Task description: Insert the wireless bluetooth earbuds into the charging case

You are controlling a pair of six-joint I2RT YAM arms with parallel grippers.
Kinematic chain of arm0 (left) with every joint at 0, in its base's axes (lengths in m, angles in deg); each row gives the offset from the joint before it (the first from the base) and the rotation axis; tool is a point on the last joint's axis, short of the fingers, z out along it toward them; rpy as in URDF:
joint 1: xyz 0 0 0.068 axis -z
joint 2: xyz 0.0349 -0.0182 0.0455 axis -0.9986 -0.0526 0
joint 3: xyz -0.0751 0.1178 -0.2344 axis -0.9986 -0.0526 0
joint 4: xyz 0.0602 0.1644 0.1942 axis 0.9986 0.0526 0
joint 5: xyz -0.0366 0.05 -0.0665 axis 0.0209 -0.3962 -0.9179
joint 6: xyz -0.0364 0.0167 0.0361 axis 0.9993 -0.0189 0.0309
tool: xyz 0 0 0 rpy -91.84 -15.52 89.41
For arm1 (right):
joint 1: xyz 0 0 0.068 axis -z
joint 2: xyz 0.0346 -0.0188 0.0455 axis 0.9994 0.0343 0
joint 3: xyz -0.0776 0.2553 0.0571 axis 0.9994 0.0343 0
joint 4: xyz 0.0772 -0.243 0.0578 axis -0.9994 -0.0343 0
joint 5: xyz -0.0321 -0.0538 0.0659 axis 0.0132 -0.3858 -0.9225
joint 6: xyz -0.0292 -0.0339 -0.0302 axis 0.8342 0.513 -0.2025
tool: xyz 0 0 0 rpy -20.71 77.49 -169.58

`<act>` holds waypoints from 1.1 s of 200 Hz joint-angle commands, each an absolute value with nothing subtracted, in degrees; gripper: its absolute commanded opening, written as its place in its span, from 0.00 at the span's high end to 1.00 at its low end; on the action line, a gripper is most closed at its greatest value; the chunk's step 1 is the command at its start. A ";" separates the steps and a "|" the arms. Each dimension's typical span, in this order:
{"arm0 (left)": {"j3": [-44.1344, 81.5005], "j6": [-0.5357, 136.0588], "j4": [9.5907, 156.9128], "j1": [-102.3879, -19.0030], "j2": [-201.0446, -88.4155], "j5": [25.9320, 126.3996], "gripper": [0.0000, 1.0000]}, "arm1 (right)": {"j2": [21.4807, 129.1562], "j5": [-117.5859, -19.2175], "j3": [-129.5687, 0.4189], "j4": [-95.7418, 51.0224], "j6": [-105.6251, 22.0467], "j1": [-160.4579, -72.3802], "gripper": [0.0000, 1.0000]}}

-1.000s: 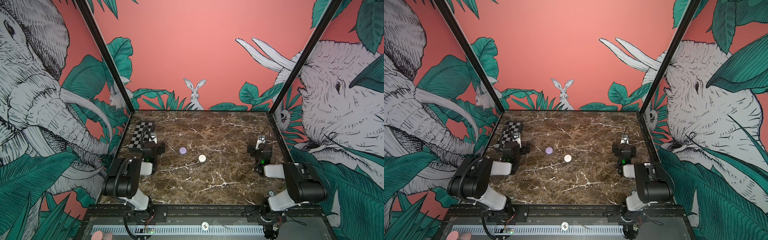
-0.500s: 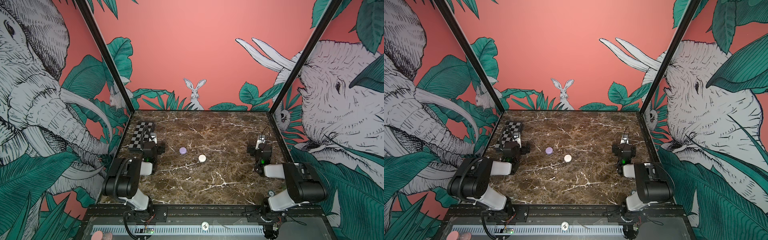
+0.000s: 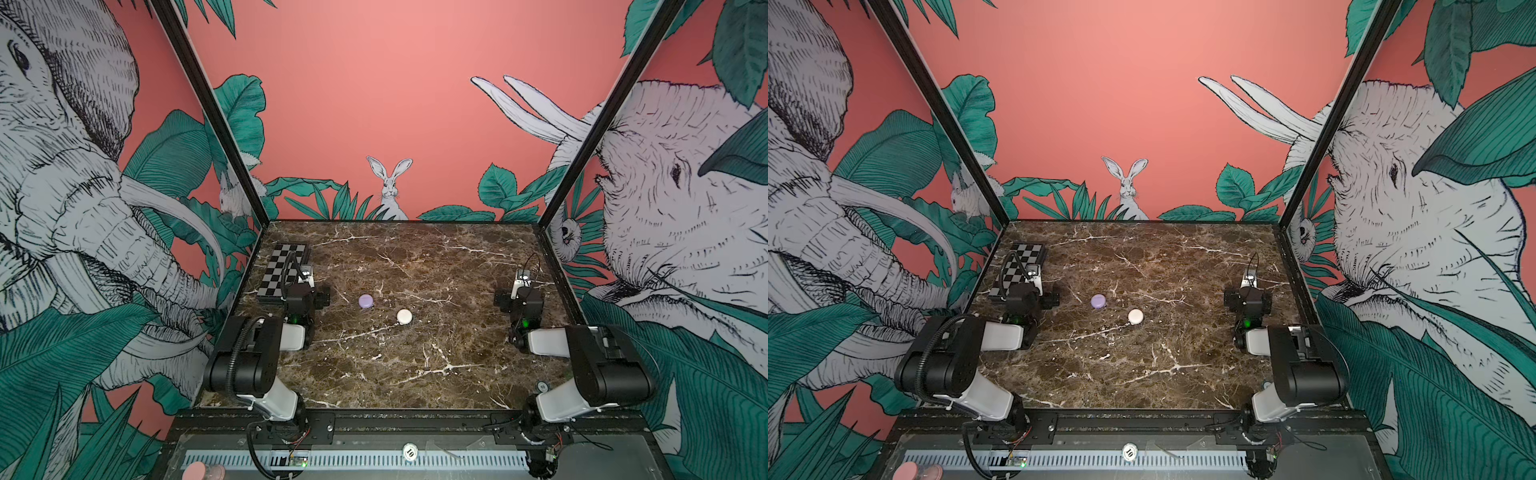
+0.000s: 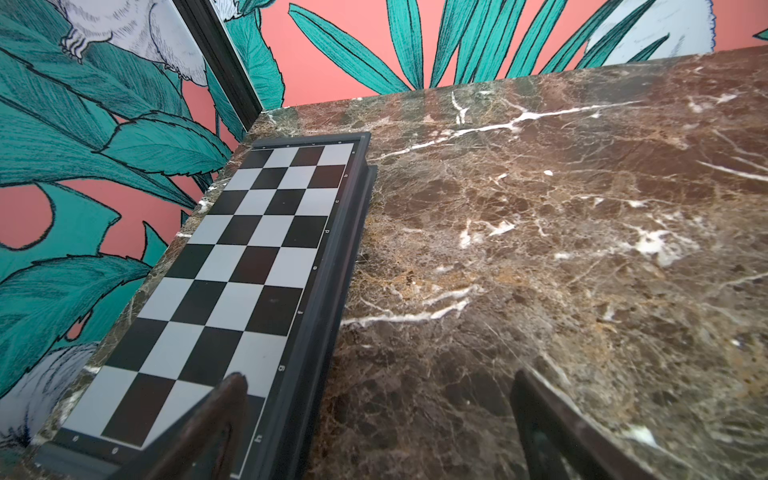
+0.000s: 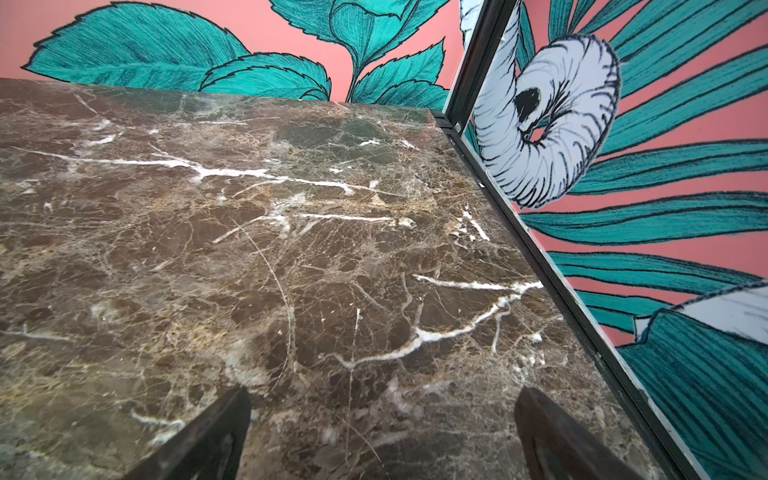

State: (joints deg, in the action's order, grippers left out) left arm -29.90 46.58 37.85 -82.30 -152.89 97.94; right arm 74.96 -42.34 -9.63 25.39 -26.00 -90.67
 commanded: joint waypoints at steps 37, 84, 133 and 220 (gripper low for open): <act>-30.50 45.81 36.32 -82.67 -151.35 97.40 0.01 | 74.86 -42.26 -9.99 27.15 -26.27 -90.80 0.02; -30.56 45.86 36.32 -82.59 -151.36 97.40 0.01 | 74.86 -42.26 -9.94 27.24 -26.21 -90.76 0.02; -30.53 45.82 36.34 -82.63 -151.36 97.40 0.01 | 74.95 -54.04 -11.16 24.90 -21.70 -90.67 0.02; -30.55 45.80 36.32 -82.62 -151.40 97.40 0.01 | 74.97 -52.90 -11.41 24.52 -23.53 -89.71 0.02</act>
